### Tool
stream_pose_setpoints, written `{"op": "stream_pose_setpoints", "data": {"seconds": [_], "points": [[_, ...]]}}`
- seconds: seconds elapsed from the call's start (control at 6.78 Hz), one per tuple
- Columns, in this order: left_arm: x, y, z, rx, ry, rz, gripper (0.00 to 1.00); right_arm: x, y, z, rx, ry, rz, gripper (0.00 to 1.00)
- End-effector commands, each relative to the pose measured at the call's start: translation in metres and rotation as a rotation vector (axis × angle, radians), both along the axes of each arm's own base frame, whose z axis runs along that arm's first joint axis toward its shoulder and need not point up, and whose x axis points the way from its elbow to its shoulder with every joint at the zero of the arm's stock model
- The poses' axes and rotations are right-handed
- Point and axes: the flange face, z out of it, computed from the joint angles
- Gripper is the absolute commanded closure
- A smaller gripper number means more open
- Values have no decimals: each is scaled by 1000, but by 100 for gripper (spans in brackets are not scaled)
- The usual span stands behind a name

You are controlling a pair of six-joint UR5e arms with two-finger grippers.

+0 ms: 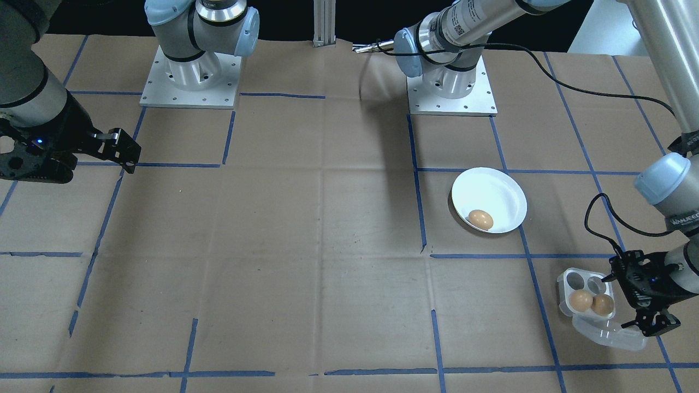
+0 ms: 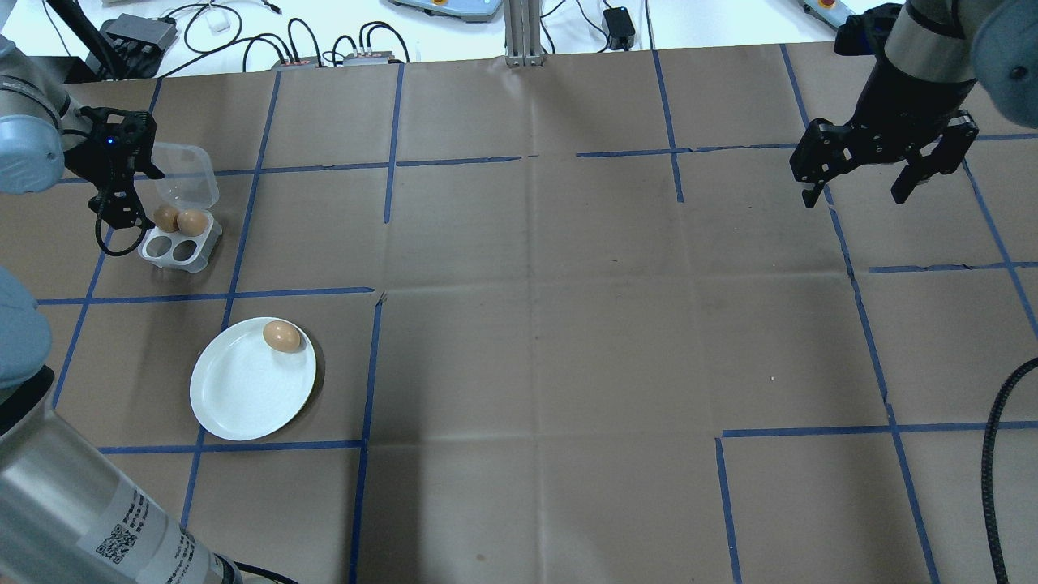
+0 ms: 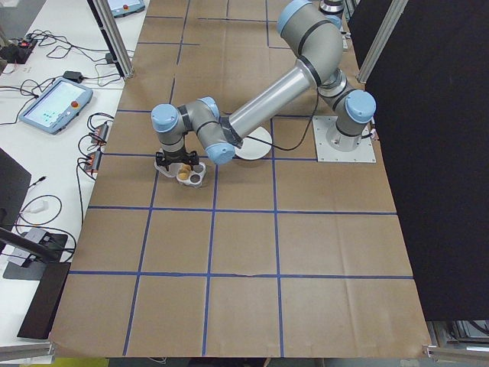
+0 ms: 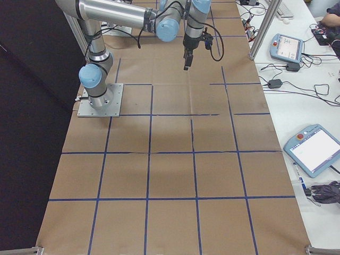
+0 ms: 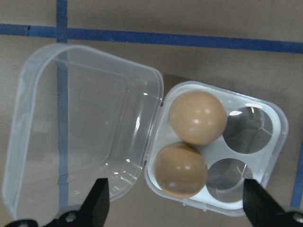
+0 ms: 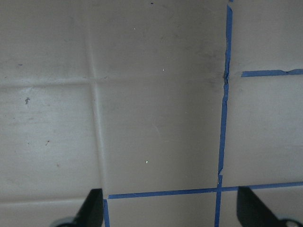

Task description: Place egg on plate

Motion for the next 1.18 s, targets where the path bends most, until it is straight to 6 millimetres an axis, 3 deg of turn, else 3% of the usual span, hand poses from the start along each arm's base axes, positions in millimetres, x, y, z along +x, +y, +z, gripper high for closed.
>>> {"op": "stream_pose_setpoints", "data": {"seconds": [0.0,0.74,1.03], "points": [[-1,1,-12,15,13,0,1,0,0,0,0,0,0,0],[0,3,-26,51,25,2,6,0,0,0,0,0,0,0],[-1,5,-28,73,35,-2,18,0,0,0,0,0,0,0]]}}
